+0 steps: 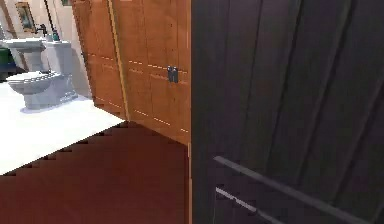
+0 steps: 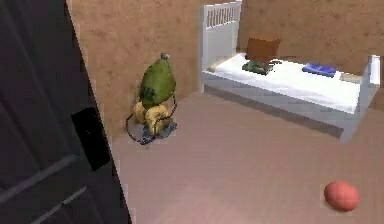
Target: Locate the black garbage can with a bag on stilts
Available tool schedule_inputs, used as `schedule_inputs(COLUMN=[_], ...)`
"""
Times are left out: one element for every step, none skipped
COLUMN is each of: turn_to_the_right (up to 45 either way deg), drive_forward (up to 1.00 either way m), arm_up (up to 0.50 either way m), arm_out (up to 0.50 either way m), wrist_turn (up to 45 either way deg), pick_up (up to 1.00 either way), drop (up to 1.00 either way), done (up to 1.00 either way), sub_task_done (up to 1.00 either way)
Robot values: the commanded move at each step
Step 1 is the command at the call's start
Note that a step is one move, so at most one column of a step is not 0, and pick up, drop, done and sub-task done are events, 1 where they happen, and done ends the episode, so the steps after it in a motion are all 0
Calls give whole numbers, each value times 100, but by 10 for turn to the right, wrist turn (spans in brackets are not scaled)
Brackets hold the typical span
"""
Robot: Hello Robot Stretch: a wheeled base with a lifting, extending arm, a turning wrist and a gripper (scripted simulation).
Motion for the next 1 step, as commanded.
schedule_inputs(turn_to_the_right=[-450], drive_forward=[0], arm_up=[0], arm_out=[0], wrist_turn=[0], pick_up=[0], drop=[0], done=[0], sub_task_done=[0])
